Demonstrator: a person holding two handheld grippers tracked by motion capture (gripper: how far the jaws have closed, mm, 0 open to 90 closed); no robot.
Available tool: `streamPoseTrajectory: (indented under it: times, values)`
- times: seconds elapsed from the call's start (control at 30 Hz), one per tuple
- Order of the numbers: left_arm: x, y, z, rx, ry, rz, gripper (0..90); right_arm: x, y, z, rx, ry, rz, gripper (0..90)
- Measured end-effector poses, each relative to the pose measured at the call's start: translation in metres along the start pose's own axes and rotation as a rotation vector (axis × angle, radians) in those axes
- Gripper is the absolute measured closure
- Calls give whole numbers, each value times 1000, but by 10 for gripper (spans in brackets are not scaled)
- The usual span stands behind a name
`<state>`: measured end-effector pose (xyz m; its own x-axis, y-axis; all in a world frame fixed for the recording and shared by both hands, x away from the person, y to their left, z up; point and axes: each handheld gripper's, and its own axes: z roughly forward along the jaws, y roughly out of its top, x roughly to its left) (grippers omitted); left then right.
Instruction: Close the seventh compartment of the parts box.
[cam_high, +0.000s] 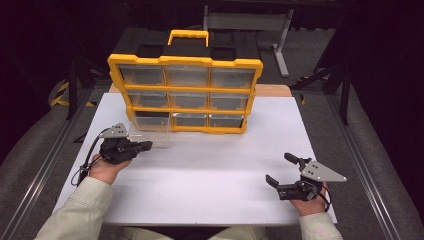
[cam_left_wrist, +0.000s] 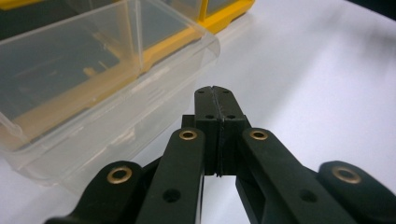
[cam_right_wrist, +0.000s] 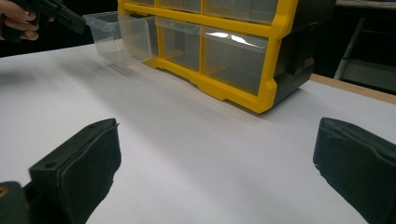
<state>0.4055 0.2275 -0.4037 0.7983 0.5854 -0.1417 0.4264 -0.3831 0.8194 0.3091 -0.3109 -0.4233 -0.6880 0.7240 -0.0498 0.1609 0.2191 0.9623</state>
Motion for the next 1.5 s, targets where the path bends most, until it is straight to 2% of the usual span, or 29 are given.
streamPoseTrajectory:
  times: [0.2, 0.33, 0.57, 0.77, 1.03, 1.3, 1.5]
  values:
    - [2, -1, 7, 49, 26, -4, 895, 0, 0, 0, 2, 0, -1, 16]
    - [6, -2, 11, 65, 43, -26, 895, 0, 0, 0, 1, -1, 1, 16]
    - [13, -3, 14, 72, 67, -34, 895, -1, 0, 0, 1, 2, 0, 16]
    - [17, -3, 16, 67, 91, -56, 895, -1, 0, 0, -1, 6, 1, 16]
    - [21, -1, 20, 71, 96, -54, 895, -1, -1, 0, 0, 8, 3, 17]
    - [29, 0, 26, 57, 95, -85, 895, -1, -1, 1, -2, 10, 5, 16]
    - [35, 3, 30, 55, 106, -92, 895, -1, -1, 0, -2, 11, 6, 16]
